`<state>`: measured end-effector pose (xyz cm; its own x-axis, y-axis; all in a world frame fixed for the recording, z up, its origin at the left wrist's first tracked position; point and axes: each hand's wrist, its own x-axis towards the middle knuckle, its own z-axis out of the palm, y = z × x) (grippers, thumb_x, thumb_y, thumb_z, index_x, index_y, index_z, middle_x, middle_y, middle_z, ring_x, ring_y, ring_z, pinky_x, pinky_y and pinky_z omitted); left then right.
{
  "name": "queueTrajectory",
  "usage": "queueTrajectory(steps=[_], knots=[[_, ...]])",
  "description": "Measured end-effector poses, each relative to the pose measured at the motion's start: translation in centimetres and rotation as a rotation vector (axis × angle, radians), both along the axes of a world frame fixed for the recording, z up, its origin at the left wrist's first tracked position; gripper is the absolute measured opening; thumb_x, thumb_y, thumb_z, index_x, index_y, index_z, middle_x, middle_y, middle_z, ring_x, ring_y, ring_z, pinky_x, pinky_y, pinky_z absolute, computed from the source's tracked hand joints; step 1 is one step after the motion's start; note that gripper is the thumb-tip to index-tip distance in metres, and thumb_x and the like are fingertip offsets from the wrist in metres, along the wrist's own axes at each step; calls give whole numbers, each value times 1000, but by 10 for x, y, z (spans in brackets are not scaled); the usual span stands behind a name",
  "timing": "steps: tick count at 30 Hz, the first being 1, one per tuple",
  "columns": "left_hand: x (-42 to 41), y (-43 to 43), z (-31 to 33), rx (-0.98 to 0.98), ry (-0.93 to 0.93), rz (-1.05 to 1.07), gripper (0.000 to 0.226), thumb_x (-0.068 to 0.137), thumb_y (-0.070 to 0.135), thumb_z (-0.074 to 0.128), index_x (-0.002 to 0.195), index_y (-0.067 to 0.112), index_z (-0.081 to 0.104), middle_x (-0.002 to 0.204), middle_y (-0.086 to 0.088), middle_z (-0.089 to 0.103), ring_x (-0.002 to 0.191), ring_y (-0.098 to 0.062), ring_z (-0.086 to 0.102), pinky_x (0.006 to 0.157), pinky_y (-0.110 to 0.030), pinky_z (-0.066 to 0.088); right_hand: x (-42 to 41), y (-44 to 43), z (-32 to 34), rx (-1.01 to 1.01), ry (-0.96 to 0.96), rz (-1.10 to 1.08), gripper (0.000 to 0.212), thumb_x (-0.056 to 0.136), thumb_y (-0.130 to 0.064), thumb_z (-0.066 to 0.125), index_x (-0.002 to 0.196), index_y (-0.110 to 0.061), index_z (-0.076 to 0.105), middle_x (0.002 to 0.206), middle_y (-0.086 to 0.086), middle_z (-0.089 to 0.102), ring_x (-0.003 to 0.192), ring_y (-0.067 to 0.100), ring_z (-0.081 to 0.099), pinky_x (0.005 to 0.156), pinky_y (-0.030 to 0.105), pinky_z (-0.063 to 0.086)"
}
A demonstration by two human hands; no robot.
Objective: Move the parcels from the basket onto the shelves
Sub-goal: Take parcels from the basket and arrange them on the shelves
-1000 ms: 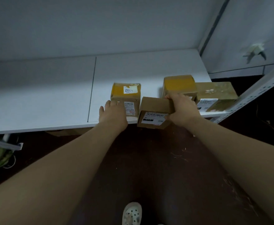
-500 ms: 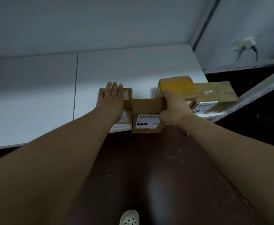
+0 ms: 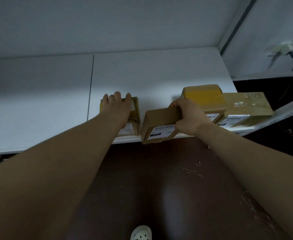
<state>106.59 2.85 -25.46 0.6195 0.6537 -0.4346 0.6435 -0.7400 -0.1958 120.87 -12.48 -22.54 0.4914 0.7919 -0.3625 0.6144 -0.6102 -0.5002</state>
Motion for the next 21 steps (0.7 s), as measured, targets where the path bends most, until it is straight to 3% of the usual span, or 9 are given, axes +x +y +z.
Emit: queueTrajectory(steps=[7, 10, 13, 15, 17, 21], knots=[[-19, 8, -4, -3, -36, 25, 110, 74, 22, 76, 150, 11, -2, 143, -23, 22, 136, -38, 25, 115, -48, 19, 1, 21, 2, -37, -26, -3, 56, 76, 4, 62, 126, -20, 50, 119, 5, 46, 114, 25, 48, 90, 40, 52], [-17, 5, -2, -44, -29, 33, 123, 71, 29, 79, 150, 11, -13, 152, -25, 5, 144, -39, 4, 118, -52, 5, 3, 26, 5, -51, -2, -8, 52, 79, 5, 60, 124, -19, 50, 106, 1, 37, 109, 29, 51, 85, 44, 55], [-8, -4, 7, -220, -140, 29, 136, 66, 40, 81, 146, 14, -26, 156, -17, -17, 144, -32, -18, 115, -50, -12, 5, 28, 7, -72, -16, -4, 50, 79, 5, 60, 122, -20, 50, 105, 1, 35, 107, 30, 50, 80, 44, 57], [1, -10, 14, -346, -306, 4, 137, 65, 44, 82, 147, 18, -24, 158, -10, -14, 145, -28, -14, 116, -46, -7, 8, 29, 7, -85, -47, 10, 51, 80, 4, 60, 124, -20, 50, 107, 1, 35, 111, 28, 46, 83, 44, 56], [8, -16, 18, -419, -418, -36, 131, 66, 45, 82, 150, 21, -16, 159, -6, -4, 146, -26, -2, 117, -44, 8, 12, 28, 6, -99, -74, 24, 53, 79, 2, 62, 125, -20, 49, 109, 1, 37, 116, 26, 44, 90, 42, 52], [18, -24, 16, -412, -506, -95, 99, 78, 38, 75, 152, 18, 12, 149, -9, 31, 134, -23, 34, 106, -33, 31, 15, 23, 0, -193, -222, 94, 61, 78, -10, 71, 132, -22, 44, 122, 6, 44, 121, 26, 40, 100, 40, 38]])
